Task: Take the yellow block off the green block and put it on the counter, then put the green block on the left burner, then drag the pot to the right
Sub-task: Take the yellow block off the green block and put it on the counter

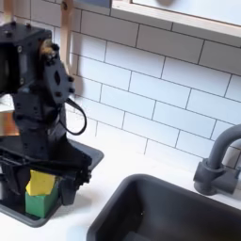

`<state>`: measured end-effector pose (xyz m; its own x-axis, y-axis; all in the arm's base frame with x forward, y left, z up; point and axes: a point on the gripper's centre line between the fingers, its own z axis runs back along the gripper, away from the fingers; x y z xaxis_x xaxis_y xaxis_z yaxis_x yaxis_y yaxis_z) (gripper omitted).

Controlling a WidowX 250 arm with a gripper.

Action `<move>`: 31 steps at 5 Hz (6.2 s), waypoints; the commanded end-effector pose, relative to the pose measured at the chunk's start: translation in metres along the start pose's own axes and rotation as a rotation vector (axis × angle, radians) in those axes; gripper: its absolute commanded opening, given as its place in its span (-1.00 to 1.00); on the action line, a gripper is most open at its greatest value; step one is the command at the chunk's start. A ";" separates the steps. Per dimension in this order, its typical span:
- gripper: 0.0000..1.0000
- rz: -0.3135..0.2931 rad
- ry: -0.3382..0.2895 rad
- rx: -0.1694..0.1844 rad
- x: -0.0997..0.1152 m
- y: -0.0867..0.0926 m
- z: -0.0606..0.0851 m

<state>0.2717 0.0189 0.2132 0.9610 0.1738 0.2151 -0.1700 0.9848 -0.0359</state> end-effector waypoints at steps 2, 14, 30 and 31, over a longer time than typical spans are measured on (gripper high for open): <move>1.00 0.091 -0.017 0.042 0.021 0.006 -0.004; 1.00 0.314 0.096 0.107 0.028 0.030 -0.036; -1.00 0.053 0.107 -0.024 0.073 -0.034 -0.078; -1.00 0.033 0.101 -0.017 0.078 -0.039 -0.079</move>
<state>0.3679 -0.0034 0.1481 0.9726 0.2130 0.0932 -0.2084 0.9764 -0.0560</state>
